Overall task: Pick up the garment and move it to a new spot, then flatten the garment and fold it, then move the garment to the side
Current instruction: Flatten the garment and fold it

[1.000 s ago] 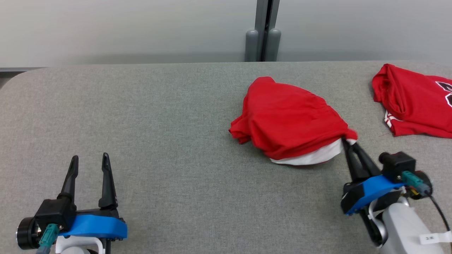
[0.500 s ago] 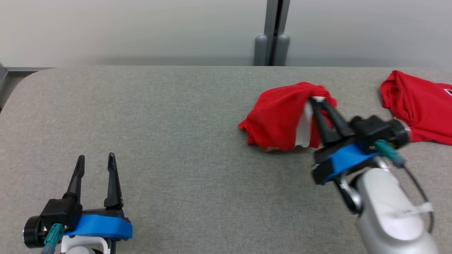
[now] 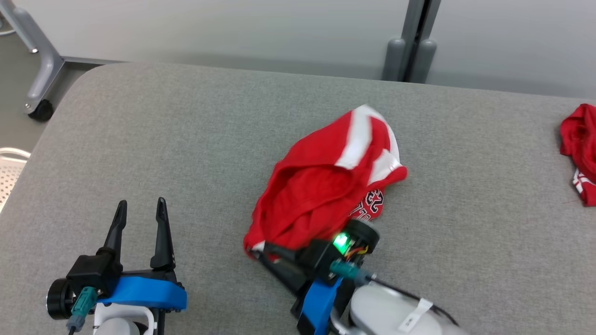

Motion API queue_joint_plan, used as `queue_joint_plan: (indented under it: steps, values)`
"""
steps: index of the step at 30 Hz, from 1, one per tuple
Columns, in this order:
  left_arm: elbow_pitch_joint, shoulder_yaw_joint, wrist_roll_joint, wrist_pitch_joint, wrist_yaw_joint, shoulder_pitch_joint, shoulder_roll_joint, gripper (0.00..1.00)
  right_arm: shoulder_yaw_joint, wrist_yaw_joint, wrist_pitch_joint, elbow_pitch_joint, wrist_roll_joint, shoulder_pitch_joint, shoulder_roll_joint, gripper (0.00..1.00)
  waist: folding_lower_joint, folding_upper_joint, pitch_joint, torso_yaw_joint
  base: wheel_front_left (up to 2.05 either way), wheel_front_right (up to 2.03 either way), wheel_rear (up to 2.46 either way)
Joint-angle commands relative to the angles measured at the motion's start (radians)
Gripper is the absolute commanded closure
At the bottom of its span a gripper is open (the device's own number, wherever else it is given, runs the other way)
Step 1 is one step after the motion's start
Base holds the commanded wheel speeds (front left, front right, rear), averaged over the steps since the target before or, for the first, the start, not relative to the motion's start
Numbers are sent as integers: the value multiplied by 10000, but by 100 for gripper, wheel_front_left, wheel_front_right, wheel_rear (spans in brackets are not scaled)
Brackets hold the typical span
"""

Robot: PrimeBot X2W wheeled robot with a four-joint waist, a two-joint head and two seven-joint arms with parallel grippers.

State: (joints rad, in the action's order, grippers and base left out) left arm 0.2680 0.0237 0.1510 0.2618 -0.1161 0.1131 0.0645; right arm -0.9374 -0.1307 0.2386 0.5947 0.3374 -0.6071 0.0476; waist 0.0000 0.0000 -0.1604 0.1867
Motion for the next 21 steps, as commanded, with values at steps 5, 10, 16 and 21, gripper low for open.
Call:
queue_joint_plan:
  steps: [5, 10, 16, 21]
  values:
    - [65, 10, 62, 43, -60, 204, -46, 0, -1696, -1, 71, 413, 886, -209, 44, 75, 0, 0, -150, 193, 0, 0, 0]
    - [49, 174, 43, 43, -57, 189, -73, 0, -2219, -1, 171, 808, 1276, -371, 46, 0, 0, 0, -183, 6, 0, 0, 0]
    - [-12, 345, -64, 43, -54, 38, -83, 0, -1368, -1, 273, 788, 958, -382, 39, 0, 0, 0, -57, -458, 0, 0, 0]
    - [-104, 519, -135, 43, -72, -34, -45, 0, 795, -1, 271, 211, 48, 27, 263, 0, 0, 0, 26, -795, 0, 0, 0]
